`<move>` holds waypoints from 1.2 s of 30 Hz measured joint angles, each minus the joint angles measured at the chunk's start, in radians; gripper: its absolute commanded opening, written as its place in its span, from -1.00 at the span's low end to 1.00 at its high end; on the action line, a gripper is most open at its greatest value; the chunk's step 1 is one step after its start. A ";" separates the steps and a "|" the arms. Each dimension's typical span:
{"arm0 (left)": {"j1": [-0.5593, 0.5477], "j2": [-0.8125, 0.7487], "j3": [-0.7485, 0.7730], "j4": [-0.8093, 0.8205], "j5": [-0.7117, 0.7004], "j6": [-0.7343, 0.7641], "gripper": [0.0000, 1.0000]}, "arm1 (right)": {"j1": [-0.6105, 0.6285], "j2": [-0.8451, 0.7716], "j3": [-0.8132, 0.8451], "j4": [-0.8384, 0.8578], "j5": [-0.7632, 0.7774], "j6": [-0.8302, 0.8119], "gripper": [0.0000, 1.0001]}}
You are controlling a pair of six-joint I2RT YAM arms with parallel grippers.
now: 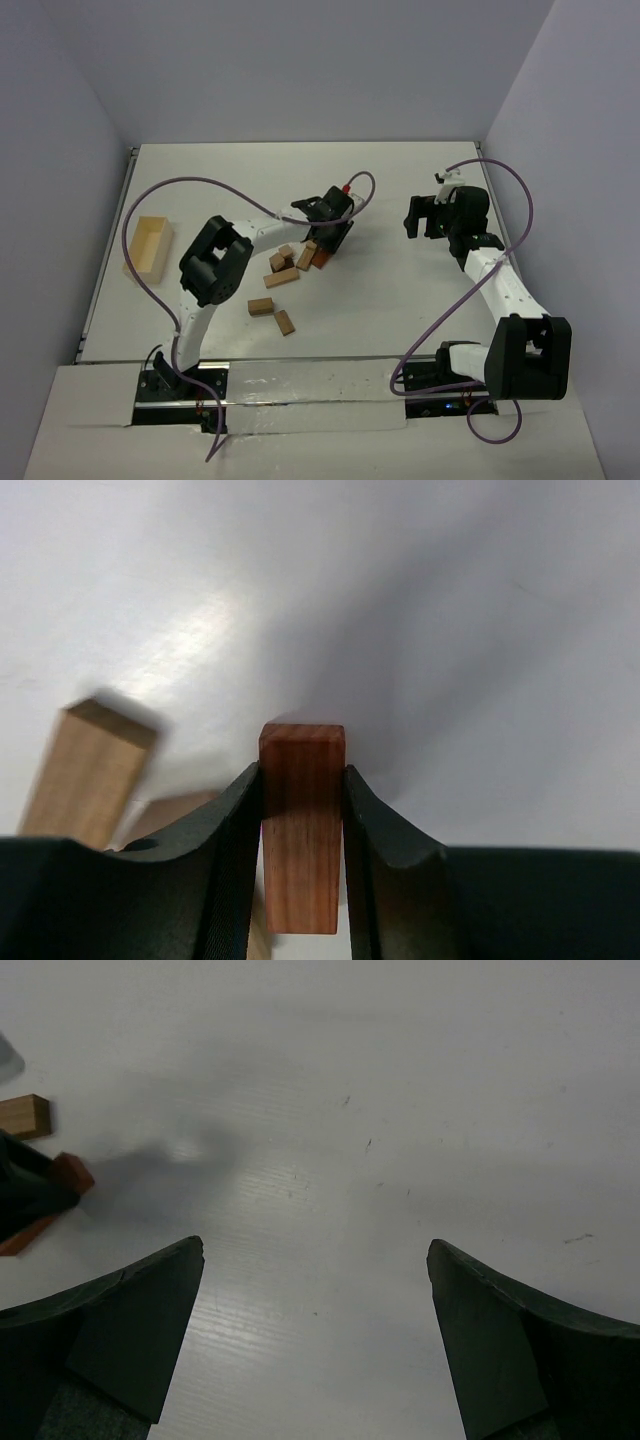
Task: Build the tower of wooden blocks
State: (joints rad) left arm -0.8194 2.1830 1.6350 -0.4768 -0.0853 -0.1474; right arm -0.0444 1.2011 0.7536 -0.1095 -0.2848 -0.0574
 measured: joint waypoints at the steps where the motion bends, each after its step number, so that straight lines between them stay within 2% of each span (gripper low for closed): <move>1: 0.017 0.007 0.010 -0.001 -0.014 -0.025 -1.00 | 0.000 0.000 0.000 -0.001 0.000 0.000 0.99; 10: 0.224 0.010 0.000 0.018 -0.128 -0.186 -1.00 | 0.000 0.000 0.000 -0.007 -0.001 0.000 0.99; 16: 0.258 -0.023 -0.055 0.038 -0.158 -0.244 -1.00 | 0.000 0.003 0.003 -0.011 -0.001 0.000 0.99; 22: 0.227 -0.033 -0.050 -0.015 -0.181 -0.333 -1.00 | 0.000 0.011 0.012 -0.012 -0.001 0.001 0.99; 26: 0.147 -0.032 -0.028 -0.100 -0.192 -0.424 -1.00 | 0.000 0.013 0.013 -0.013 -0.001 0.000 0.99; 31: 0.034 -0.044 -0.045 -0.114 -0.199 -0.517 -1.00 | 0.000 0.013 0.013 -0.014 0.002 0.000 0.99; 36: -0.003 -0.053 -0.059 -0.123 -0.214 -0.590 -1.00 | 0.000 0.013 0.013 -0.014 0.005 0.000 0.99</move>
State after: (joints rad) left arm -0.8227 2.1300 1.5761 -0.6002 -0.2995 -0.7375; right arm -0.0448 1.2144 0.7670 -0.1238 -0.2801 -0.0574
